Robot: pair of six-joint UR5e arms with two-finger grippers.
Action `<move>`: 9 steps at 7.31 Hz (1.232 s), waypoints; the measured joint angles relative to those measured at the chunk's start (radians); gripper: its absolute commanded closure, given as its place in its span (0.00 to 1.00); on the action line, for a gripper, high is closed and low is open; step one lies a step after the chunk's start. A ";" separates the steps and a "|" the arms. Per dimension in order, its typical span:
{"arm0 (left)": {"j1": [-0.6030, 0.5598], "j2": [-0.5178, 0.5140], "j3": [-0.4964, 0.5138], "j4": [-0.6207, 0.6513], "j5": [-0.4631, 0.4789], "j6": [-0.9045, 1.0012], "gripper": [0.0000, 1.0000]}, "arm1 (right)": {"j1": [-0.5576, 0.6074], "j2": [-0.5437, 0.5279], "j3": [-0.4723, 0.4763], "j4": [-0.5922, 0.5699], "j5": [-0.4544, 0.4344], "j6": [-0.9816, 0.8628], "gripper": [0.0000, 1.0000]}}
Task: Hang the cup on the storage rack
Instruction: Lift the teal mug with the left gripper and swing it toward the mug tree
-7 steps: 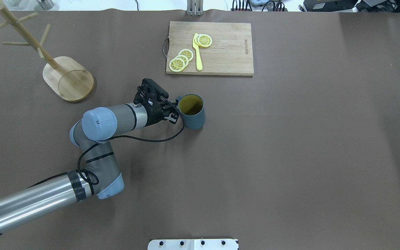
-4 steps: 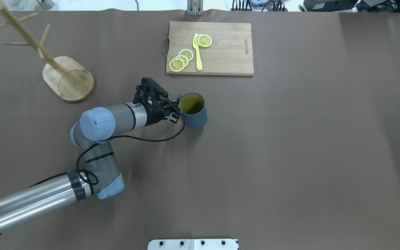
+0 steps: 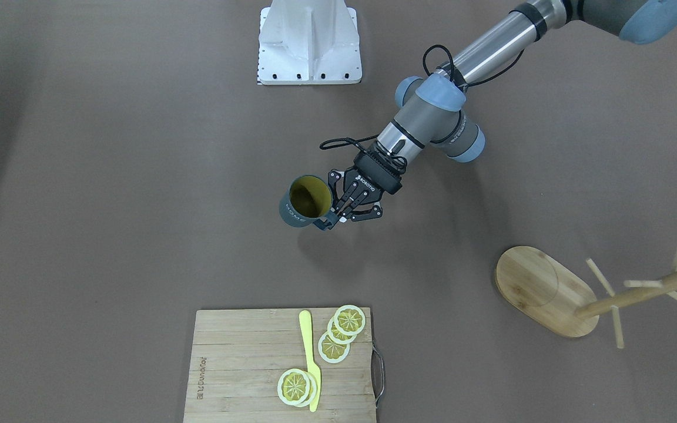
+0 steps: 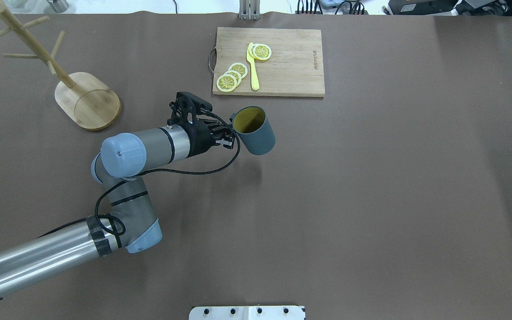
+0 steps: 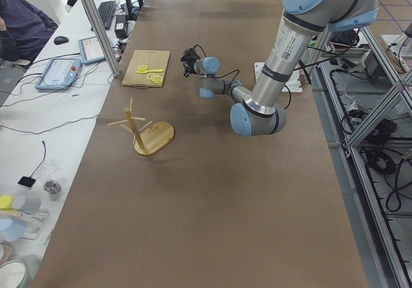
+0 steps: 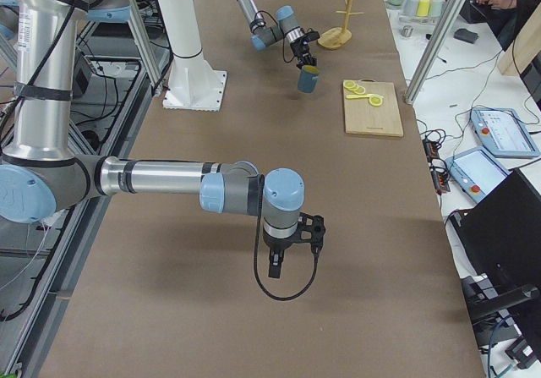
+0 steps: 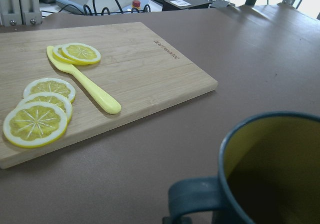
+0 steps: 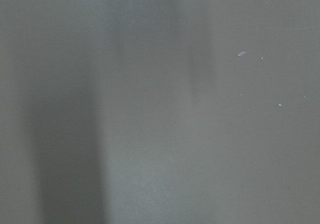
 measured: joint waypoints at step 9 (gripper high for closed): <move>-0.027 -0.003 -0.064 -0.048 -0.114 -0.718 1.00 | -0.001 0.053 0.027 0.002 0.000 -0.013 0.00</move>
